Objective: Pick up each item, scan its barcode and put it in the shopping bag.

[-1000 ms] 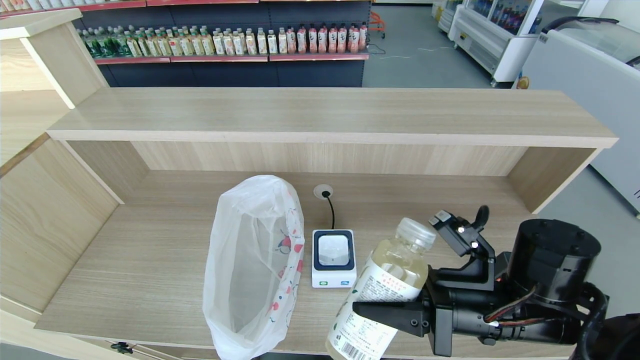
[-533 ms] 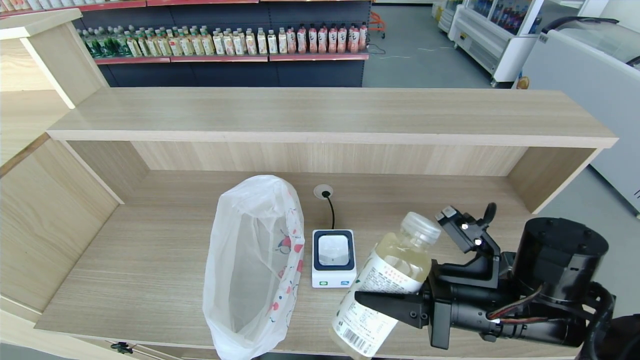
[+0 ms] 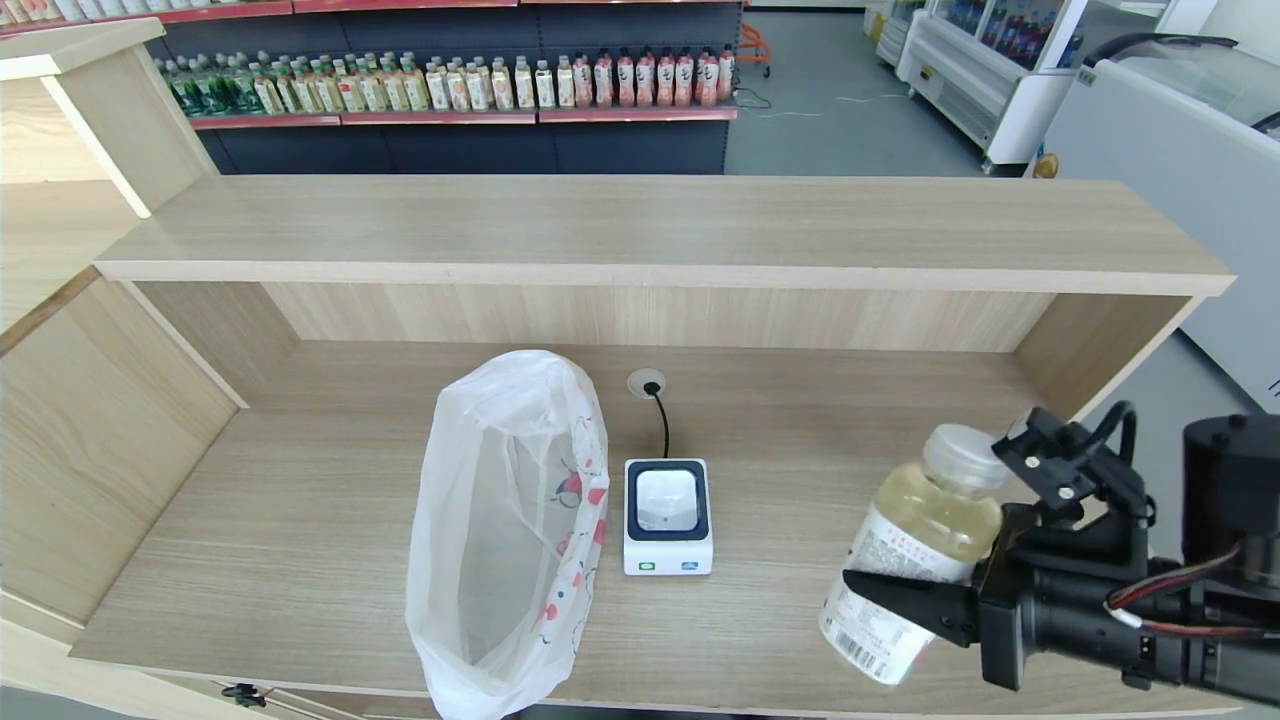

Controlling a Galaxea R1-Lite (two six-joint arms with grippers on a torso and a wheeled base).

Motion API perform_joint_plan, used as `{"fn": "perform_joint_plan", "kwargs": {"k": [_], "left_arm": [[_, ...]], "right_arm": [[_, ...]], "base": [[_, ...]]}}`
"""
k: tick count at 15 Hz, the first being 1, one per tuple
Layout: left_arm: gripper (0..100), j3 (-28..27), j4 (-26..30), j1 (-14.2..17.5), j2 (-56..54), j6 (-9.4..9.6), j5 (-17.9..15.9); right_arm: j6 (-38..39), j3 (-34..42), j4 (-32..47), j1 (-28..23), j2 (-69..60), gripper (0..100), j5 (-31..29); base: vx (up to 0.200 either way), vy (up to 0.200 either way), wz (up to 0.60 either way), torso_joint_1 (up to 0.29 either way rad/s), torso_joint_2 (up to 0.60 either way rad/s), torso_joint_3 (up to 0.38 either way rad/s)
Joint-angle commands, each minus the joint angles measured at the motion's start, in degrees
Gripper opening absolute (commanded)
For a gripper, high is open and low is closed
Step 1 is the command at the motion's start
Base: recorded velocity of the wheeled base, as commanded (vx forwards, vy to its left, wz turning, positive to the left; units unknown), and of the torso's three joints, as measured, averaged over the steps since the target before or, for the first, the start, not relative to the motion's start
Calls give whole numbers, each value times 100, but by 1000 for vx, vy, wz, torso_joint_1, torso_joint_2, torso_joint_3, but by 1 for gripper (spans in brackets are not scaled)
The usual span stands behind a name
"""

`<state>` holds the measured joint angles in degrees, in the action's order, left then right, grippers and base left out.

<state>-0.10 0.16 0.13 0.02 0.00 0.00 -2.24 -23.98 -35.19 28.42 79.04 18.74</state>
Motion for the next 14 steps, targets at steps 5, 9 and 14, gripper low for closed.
{"fn": "perform_joint_plan", "kwargs": {"k": [5, 9, 14], "left_arm": [[100, 1, 2, -5, -2, 0, 0], [100, 1, 2, 4, -2, 0, 0], [100, 1, 2, 4, -2, 0, 0]], "right_arm": [[-4803, -125, 30, -2191, -223, 0, 60], [-6367, -221, -5, -2288, -47, 0, 16], [-6666, -204, -400, -2288, -161, 0, 7]], "base": [[0, 0, 0, 0, 0, 0], [0, 0, 0, 0, 0, 0], [0, 0, 0, 0, 0, 0]]}}
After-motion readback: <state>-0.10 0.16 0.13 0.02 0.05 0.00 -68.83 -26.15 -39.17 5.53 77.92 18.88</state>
